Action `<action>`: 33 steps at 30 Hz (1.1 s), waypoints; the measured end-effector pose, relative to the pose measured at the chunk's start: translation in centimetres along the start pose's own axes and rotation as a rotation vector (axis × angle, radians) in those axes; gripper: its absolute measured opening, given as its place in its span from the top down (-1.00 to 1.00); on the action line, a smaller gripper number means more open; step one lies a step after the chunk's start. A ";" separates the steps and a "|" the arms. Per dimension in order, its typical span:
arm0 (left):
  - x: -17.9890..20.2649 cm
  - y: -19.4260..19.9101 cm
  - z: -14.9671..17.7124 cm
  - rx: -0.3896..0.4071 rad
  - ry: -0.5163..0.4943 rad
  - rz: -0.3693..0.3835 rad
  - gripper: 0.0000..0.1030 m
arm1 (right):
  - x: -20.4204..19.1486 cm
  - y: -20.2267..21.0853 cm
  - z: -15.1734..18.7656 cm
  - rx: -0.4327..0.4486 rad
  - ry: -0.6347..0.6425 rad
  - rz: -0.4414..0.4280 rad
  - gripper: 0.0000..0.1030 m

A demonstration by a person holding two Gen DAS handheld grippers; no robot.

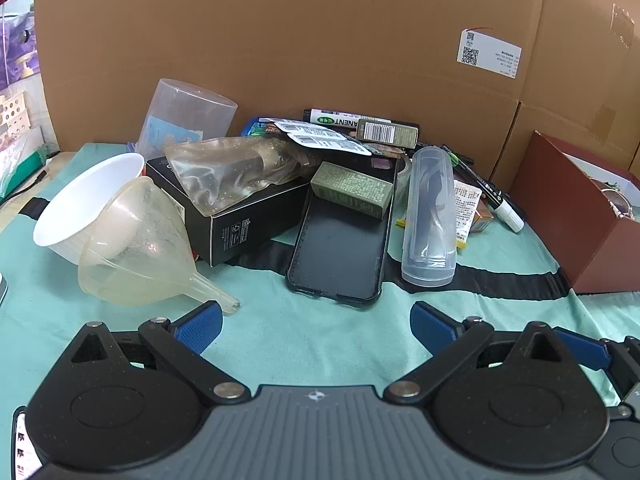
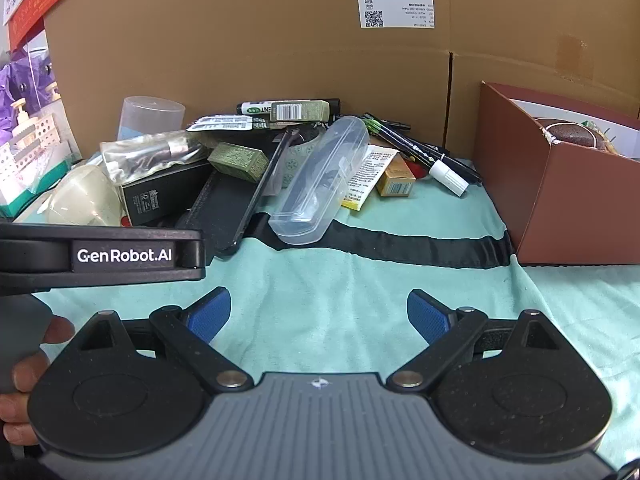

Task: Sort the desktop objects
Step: 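Move left gripper to green soap bar while right gripper approaches clear plastic case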

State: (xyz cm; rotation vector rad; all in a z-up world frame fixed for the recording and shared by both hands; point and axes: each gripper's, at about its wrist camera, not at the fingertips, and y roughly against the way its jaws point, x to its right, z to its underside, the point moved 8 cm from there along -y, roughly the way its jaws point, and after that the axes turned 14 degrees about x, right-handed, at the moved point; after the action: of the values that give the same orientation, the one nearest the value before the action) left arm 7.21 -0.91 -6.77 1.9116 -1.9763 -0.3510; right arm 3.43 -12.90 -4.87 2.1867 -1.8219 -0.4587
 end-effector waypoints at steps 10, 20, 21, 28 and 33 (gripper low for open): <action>-0.5 -0.7 -2.6 0.035 0.034 0.032 -0.98 | -0.3 -1.3 -1.3 0.037 0.028 -0.019 -0.80; 0.2 -3.6 -3.2 0.000 0.045 0.079 -0.66 | -0.9 -5.2 -3.1 0.062 0.054 -0.025 -0.64; 0.1 -4.1 -3.1 -0.009 0.053 0.080 -0.62 | -0.8 -5.5 -3.1 0.061 0.056 -0.022 -0.53; 0.6 -6.5 -3.0 -0.038 0.068 0.098 -0.51 | -0.3 -7.7 -3.0 0.037 0.031 -0.024 -0.30; 0.4 -7.8 -2.4 -0.046 0.095 0.106 -0.53 | -0.7 -8.6 -2.7 0.029 0.019 -0.058 -0.15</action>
State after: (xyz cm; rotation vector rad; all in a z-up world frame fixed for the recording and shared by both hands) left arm 15.27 -1.52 -7.91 1.7548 -1.9807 -0.2696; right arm 12.14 -10.66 -5.71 2.2602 -1.7710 -0.4241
